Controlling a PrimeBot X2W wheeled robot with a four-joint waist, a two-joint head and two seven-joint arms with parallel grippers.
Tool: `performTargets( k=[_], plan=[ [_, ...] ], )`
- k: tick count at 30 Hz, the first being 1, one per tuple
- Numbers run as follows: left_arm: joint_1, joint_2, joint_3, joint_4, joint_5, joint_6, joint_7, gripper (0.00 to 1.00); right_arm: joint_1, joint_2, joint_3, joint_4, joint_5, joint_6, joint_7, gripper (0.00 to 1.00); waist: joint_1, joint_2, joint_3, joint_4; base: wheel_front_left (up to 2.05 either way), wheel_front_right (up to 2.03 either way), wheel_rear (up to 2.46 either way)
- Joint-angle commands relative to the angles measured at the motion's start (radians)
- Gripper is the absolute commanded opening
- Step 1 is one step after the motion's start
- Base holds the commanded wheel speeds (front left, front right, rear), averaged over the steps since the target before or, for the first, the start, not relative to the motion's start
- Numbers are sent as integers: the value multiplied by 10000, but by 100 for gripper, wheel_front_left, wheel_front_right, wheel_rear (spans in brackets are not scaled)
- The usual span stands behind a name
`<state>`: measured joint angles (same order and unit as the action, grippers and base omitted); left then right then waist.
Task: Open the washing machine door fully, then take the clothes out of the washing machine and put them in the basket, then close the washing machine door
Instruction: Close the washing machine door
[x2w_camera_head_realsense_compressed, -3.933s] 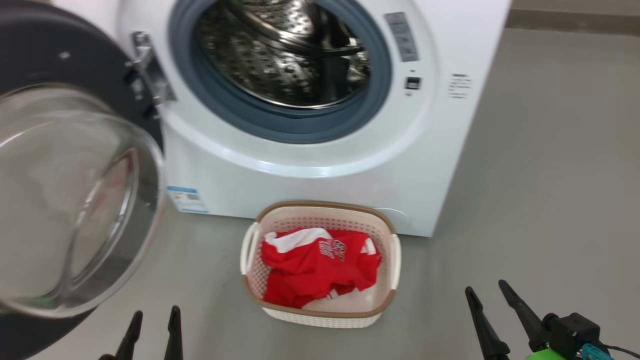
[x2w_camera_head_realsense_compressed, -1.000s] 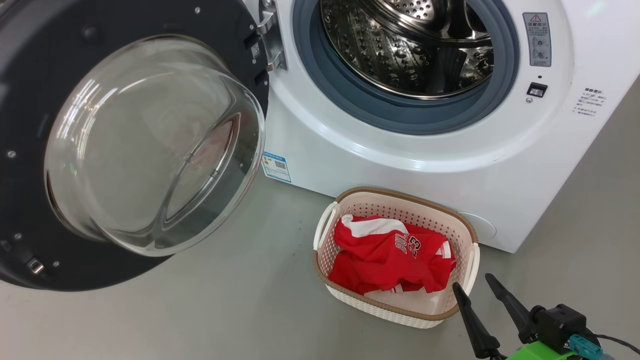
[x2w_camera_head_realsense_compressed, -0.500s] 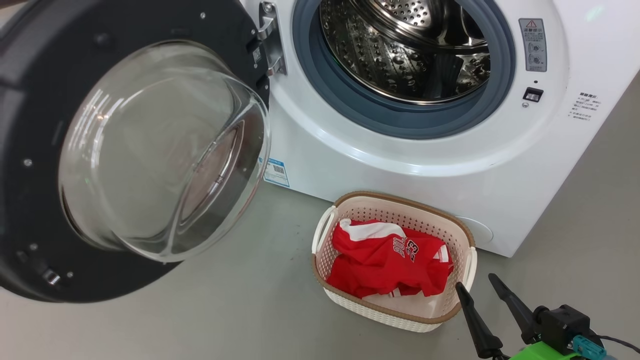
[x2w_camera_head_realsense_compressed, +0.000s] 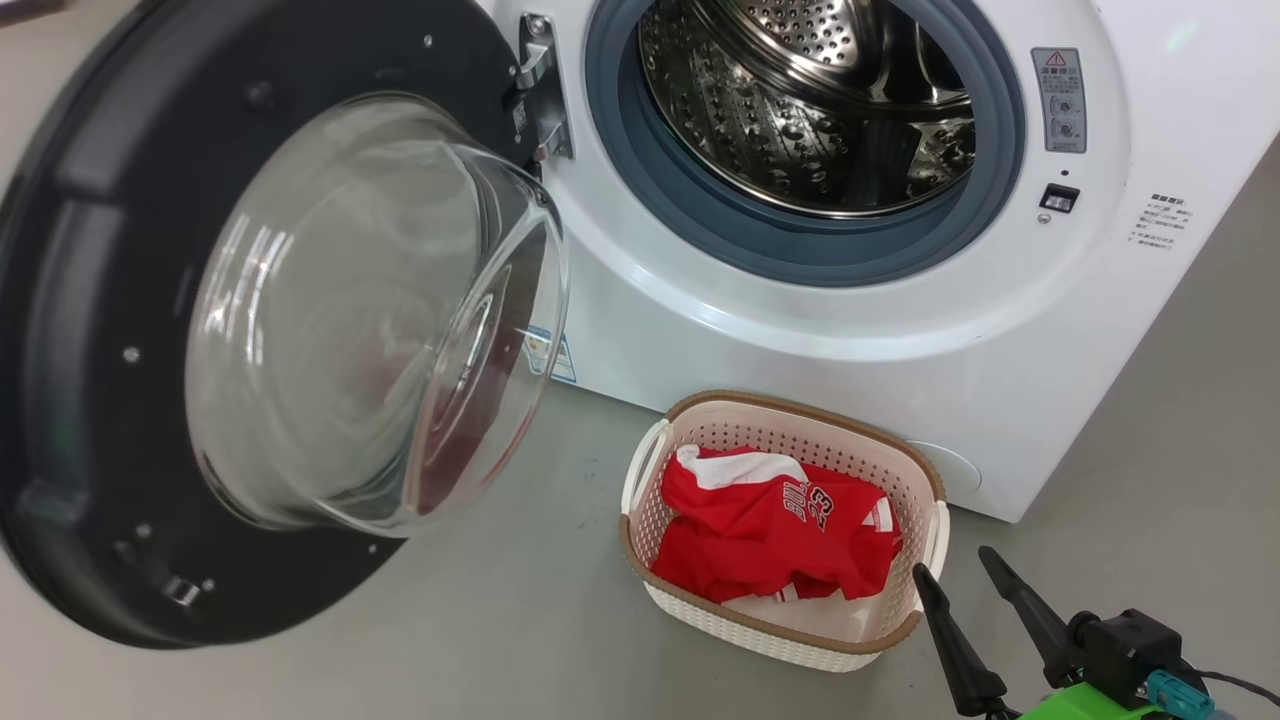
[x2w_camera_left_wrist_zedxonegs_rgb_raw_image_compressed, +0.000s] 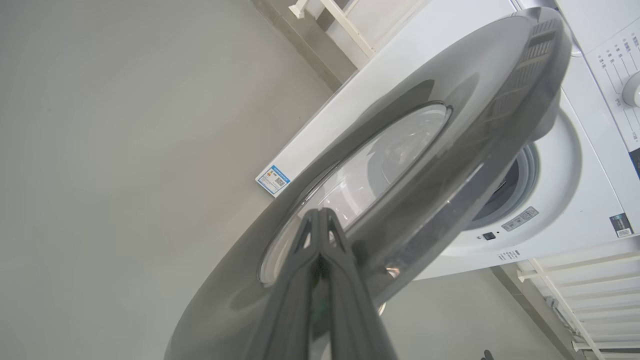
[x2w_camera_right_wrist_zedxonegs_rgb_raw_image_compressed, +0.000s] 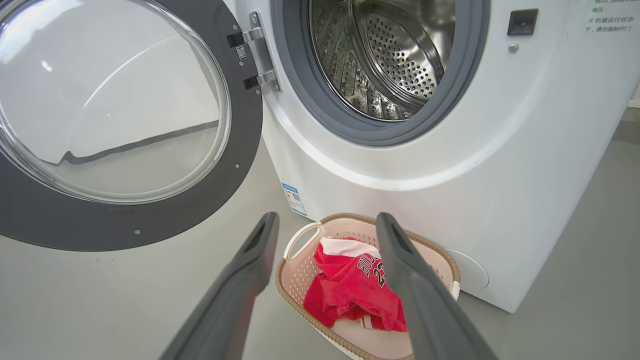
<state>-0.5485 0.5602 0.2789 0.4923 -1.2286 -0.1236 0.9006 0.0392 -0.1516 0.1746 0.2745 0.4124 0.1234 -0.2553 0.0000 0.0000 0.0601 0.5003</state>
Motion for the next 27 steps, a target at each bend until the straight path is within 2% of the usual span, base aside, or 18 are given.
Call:
performTargets(
  k=[1,16,27],
  plan=[
    [82,431,17,-545,-294,-70,166,0,-82,-60,153,-233,-49,73,-65,100,0,0,-17,-12,0,0,0],
    [872,489,-1339,-3134,-1660,-70,144,0,-72,3,18,-270,-71,73,-65,100,0,0,-47,-82,0,0,0],
    [735,454,-2658,-4654,-2018,-71,-339,0,-167,42,-18,-293,-86,73,-65,100,0,0,16,-310,0,0,0]
  ],
)
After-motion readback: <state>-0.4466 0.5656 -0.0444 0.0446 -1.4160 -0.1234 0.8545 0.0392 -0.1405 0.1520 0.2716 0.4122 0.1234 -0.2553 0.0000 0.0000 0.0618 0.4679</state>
